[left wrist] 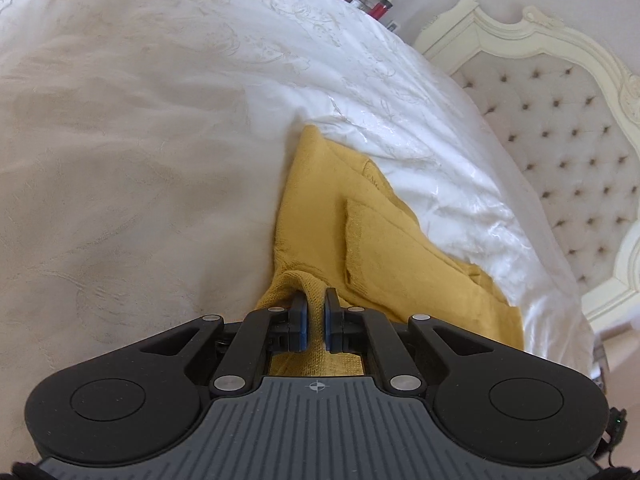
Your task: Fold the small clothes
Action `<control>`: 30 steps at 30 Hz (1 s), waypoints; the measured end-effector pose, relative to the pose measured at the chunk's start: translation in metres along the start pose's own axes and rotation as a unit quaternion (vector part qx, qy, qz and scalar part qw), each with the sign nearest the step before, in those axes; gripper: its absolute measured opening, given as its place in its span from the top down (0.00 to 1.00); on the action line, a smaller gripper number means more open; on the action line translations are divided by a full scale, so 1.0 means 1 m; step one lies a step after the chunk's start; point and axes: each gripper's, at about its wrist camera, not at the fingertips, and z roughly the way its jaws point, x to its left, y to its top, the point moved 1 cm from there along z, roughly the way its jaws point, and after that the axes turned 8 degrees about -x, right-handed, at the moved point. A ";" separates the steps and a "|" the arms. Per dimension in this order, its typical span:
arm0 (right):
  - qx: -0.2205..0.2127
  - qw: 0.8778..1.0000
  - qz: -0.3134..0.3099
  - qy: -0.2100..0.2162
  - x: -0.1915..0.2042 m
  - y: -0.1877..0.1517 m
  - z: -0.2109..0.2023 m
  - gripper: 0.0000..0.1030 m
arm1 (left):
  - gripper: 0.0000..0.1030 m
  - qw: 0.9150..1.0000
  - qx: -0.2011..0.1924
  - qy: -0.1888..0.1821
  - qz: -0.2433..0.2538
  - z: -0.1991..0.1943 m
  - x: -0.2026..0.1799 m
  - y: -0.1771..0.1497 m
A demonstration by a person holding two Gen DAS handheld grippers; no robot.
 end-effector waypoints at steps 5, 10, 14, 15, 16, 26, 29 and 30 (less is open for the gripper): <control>-0.004 1.000 -0.017 -0.001 0.003 0.001 0.005 0.88 | 0.92 1.000 -0.004 -0.001 0.020 -0.001 -0.002 0.002; -0.008 1.000 0.009 0.014 0.006 0.007 0.015 0.82 | 0.92 1.000 0.006 -0.012 -0.006 -0.002 0.000 0.005; -0.013 1.000 0.022 0.015 0.005 0.007 0.015 0.79 | 0.67 1.000 -0.020 0.007 0.009 -0.013 0.004 0.010; -0.015 1.000 0.019 0.011 0.004 0.007 0.014 0.78 | 0.67 1.000 -0.021 0.011 0.014 -0.016 0.006 0.012; -0.016 1.000 0.016 0.006 0.004 0.007 0.012 0.78 | 0.67 1.000 -0.021 0.014 0.018 -0.018 0.008 0.014; 0.007 0.998 -0.066 -0.010 0.019 -0.005 -0.006 0.38 | 0.66 0.997 0.012 -0.016 0.078 -0.037 0.001 -0.011; 0.016 0.996 -0.085 -0.013 0.025 -0.008 -0.007 0.38 | 0.66 0.997 0.021 -0.025 0.073 -0.035 -0.002 -0.017; 0.019 0.996 -0.091 -0.012 0.027 -0.009 -0.007 0.40 | 0.66 0.997 0.022 -0.026 0.075 -0.034 -0.004 -0.018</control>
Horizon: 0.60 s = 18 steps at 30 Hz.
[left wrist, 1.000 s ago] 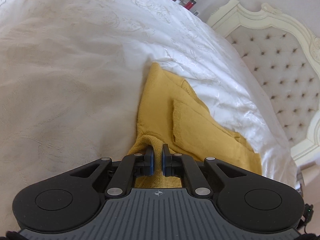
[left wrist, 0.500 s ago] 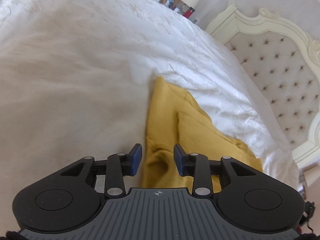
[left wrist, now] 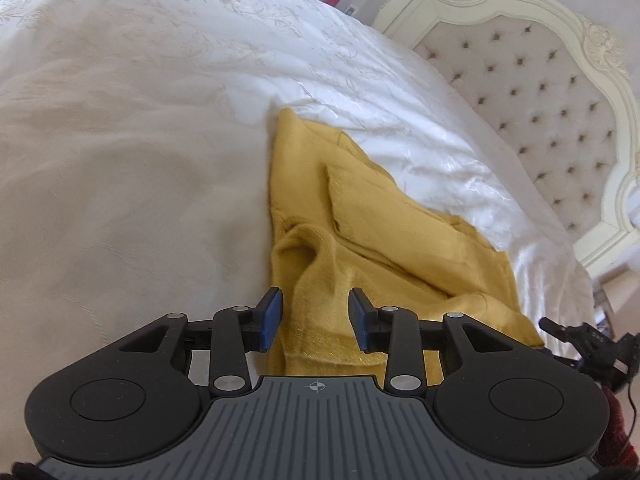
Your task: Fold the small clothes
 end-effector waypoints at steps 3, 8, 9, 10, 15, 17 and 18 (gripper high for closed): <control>0.004 1.000 -0.017 -0.003 0.005 -0.001 0.001 0.44 | 0.66 1.000 0.001 -0.006 0.006 0.002 -0.005 -0.002; 0.005 1.000 -0.018 -0.007 0.005 -0.003 0.002 0.49 | 0.67 1.000 0.000 0.005 0.017 0.005 -0.010 -0.003; 0.005 1.000 -0.017 -0.007 0.004 -0.003 0.003 0.53 | 0.68 1.000 -0.003 0.004 0.022 0.004 -0.013 -0.004; 0.005 1.000 -0.017 -0.007 0.004 -0.004 0.002 0.55 | 0.68 1.000 -0.007 0.004 0.031 0.002 -0.016 -0.005; 0.005 1.000 -0.026 -0.002 0.004 -0.006 0.001 0.87 | 0.96 0.999 -0.002 0.002 0.055 0.002 -0.026 -0.009; 0.008 1.000 -0.013 0.010 0.004 -0.005 0.000 0.87 | 0.96 0.999 -0.007 -0.015 0.030 0.000 -0.026 -0.005; 0.006 1.000 -0.006 0.017 0.004 -0.004 -0.001 0.87 | 0.96 1.000 -0.012 -0.025 0.012 -0.001 -0.027 0.000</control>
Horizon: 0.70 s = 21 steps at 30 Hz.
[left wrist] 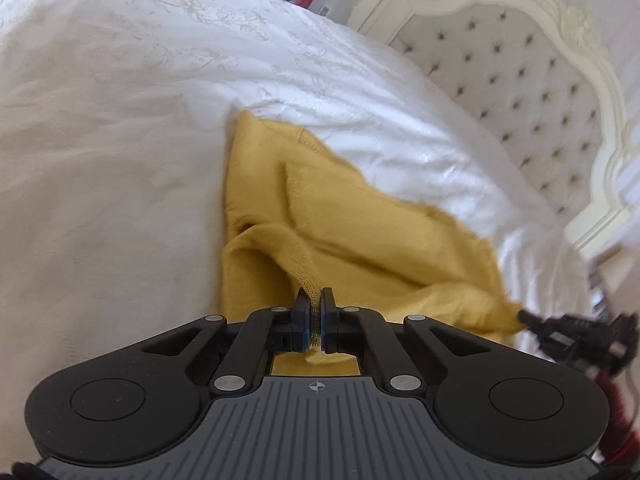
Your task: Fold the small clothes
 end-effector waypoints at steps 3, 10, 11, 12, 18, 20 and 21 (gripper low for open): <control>-0.012 0.999 0.028 0.026 0.002 0.009 -0.003 0.87 | 0.96 0.999 -0.018 -0.018 -0.032 0.005 -0.002 0.025; -0.063 0.995 0.070 0.039 0.008 0.055 0.022 0.86 | 0.95 0.995 -0.055 0.017 -0.083 0.046 0.011 0.079; -0.065 0.994 0.079 0.037 0.005 0.059 0.028 0.81 | 0.95 0.995 -0.055 0.030 -0.083 0.052 0.014 0.082; -0.071 0.993 0.087 0.030 0.001 0.062 0.033 0.80 | 0.93 0.995 -0.053 0.042 -0.078 0.056 0.016 0.083; -0.104 0.994 0.043 0.015 -0.007 0.062 0.035 0.31 | 0.68 0.996 -0.054 0.063 -0.022 0.053 0.025 0.073; -0.100 0.995 -0.002 0.003 -0.005 0.059 0.032 0.31 | 0.68 0.997 -0.045 0.064 0.001 0.053 0.026 0.065; -0.097 0.995 -0.027 -0.004 -0.003 0.057 0.033 0.32 | 0.68 0.997 -0.038 0.065 0.016 0.054 0.028 0.062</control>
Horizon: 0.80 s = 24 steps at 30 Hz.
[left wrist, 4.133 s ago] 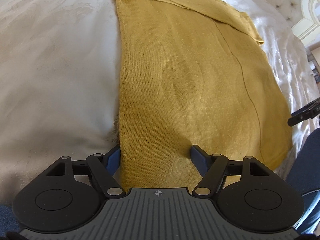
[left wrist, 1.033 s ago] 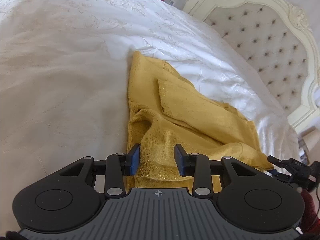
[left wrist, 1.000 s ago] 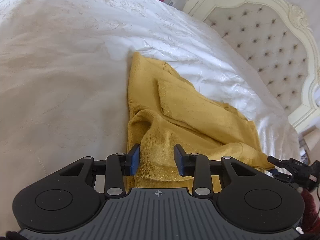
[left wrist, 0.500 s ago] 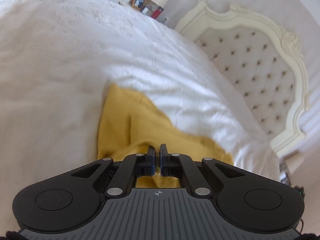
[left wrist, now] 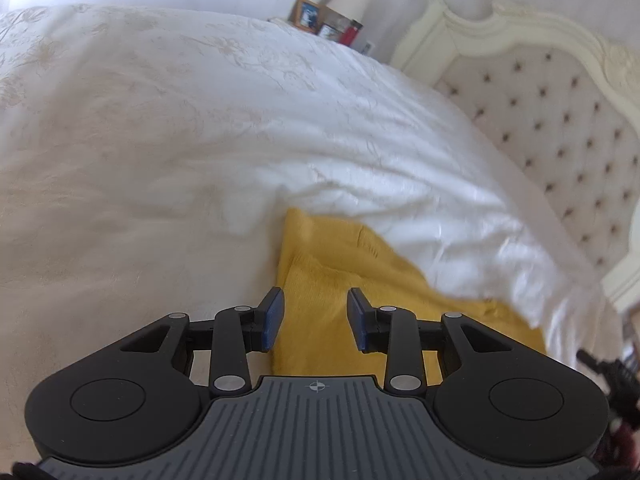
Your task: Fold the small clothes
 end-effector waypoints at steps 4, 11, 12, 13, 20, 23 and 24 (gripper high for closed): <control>0.019 0.994 -0.103 -0.015 0.012 -0.010 0.005 0.34 | 0.68 1.000 0.008 -0.003 0.024 0.003 0.002 -0.013; 0.025 0.974 -0.223 -0.014 0.035 -0.025 0.016 0.37 | 0.67 0.999 0.007 -0.009 0.049 0.008 0.000 -0.015; 0.029 0.973 -0.229 -0.017 0.036 -0.027 0.019 0.37 | 0.67 0.998 0.010 -0.009 0.055 0.010 -0.001 -0.015; 0.033 0.971 -0.234 -0.021 0.037 -0.029 0.022 0.37 | 0.67 0.998 0.012 -0.008 0.060 0.011 -0.002 -0.016; 0.046 0.969 -0.240 -0.034 0.027 -0.039 0.034 0.38 | 0.67 0.998 0.019 -0.002 0.066 0.025 -0.002 -0.017; 0.045 0.969 -0.240 -0.033 0.026 -0.039 0.034 0.38 | 0.67 0.997 0.018 -0.001 0.069 0.031 -0.002 -0.015; 0.044 0.969 -0.241 -0.033 0.026 -0.039 0.034 0.38 | 0.68 0.997 0.016 -0.001 0.072 0.032 -0.003 -0.015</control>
